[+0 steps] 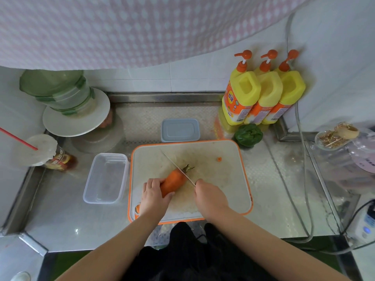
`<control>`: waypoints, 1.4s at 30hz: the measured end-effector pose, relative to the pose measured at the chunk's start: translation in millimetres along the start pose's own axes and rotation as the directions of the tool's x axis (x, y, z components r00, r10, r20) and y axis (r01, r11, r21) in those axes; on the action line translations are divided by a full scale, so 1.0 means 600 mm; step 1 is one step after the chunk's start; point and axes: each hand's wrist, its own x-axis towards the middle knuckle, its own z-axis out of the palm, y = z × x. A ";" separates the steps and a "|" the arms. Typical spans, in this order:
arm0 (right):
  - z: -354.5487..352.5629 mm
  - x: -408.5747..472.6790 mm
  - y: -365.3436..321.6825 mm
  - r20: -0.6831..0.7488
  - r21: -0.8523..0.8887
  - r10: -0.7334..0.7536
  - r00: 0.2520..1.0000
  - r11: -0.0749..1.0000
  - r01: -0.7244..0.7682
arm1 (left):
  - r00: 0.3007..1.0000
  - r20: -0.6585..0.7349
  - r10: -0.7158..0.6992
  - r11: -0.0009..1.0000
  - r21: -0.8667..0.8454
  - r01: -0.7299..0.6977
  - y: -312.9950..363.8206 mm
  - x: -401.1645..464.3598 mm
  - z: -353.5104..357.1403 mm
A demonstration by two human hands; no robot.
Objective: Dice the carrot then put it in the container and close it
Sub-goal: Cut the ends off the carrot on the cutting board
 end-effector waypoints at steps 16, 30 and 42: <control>-0.014 0.025 -0.020 0.104 -0.057 0.059 0.993 0.997 -0.053 | 1.000 0.009 0.017 0.999 0.035 -0.017 -0.004 0.005 0.003; 0.001 0.056 -0.024 0.123 -0.056 0.118 0.985 0.992 -0.112 | 0.999 0.032 -0.015 1.000 0.024 0.014 -0.006 0.008 0.005; 0.026 0.062 -0.010 0.129 -0.029 0.114 0.985 0.993 -0.111 | 0.999 0.025 -0.023 0.999 0.023 0.022 -0.006 0.007 0.006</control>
